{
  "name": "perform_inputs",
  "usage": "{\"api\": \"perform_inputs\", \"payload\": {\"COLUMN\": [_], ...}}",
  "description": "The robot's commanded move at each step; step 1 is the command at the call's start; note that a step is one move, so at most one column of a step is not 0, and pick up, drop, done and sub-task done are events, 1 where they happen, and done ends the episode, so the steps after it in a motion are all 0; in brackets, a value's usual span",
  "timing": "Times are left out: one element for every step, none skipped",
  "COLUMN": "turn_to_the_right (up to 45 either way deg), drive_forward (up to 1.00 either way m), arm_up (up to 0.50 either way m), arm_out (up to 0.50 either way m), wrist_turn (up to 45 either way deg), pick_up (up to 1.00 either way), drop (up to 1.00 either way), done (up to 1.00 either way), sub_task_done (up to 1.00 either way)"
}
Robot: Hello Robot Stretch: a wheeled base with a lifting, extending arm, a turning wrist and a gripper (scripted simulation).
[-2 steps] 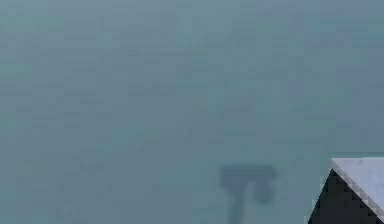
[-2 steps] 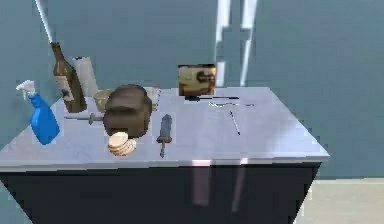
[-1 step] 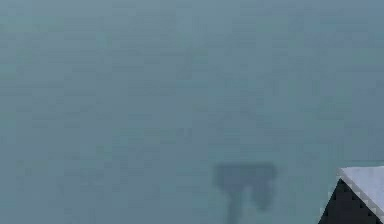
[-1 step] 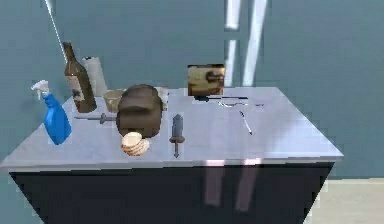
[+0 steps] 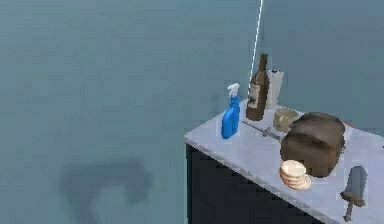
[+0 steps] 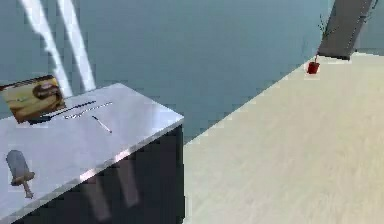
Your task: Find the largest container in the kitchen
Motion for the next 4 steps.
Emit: {"api": "perform_inputs", "payload": {"turn_to_the_right": [45.0, 45.0, 45.0, 9.0], "drive_forward": [0.00, 0.00, 0.00, 0.00], "arm_up": [0.00, 0.00, 0.00, 0.00], "arm_out": [0.00, 0.00, 0.00, 0.00], "wrist_turn": [0.0, 0.0, 0.0, 0.0], "pick_up": [0.00, 0.00, 0.00, 0.00], "drop": [0.00, 0.00, 0.00, 0.00], "done": [0.00, 0.00, 0.00, 0.00], "sub_task_done": [0.00, 0.00, 0.00, 0.00]}}
